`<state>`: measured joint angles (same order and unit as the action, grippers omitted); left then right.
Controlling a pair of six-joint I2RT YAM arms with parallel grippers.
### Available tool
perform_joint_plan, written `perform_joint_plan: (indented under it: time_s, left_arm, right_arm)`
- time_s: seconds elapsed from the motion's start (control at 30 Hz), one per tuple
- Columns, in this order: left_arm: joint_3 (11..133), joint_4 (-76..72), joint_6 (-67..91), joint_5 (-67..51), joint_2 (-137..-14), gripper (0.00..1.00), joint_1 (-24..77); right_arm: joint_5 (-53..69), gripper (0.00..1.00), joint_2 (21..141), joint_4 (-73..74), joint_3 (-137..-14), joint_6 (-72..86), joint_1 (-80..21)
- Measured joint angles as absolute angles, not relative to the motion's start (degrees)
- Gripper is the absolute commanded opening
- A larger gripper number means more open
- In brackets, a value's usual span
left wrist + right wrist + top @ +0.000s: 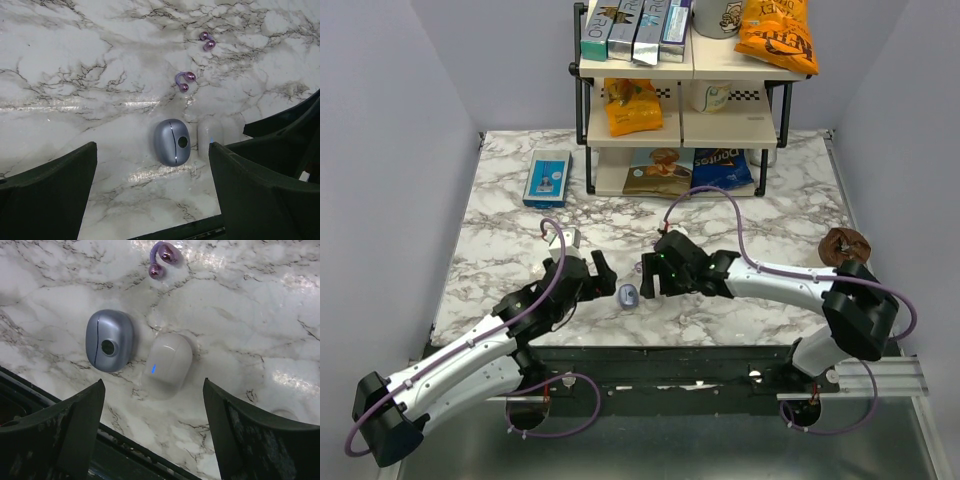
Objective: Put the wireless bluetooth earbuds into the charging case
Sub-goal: Adjust the charging case at the center of the board.
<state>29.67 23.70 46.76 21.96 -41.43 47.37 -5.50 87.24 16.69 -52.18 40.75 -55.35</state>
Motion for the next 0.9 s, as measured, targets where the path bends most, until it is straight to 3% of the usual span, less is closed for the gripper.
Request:
perform_joint_plan:
  time_s: [0.57,0.83,0.9]
  left_arm:
    - [28.6,24.9,47.6,22.5,-39.8,0.99,47.4]
    - [28.4,25.5,47.9,22.5,-39.4,0.99,47.4]
    - [28.4,25.5,47.9,22.5,-39.4,0.99,47.4]
  right_arm:
    - [-8.7,0.80,95.4,20.3,-55.1,40.7,-57.2]
    - [-9.5,0.70,97.6,20.9,-56.8,40.2,-57.4]
    - [-9.8,0.63,97.6,21.1,-56.8,39.8,-57.4]
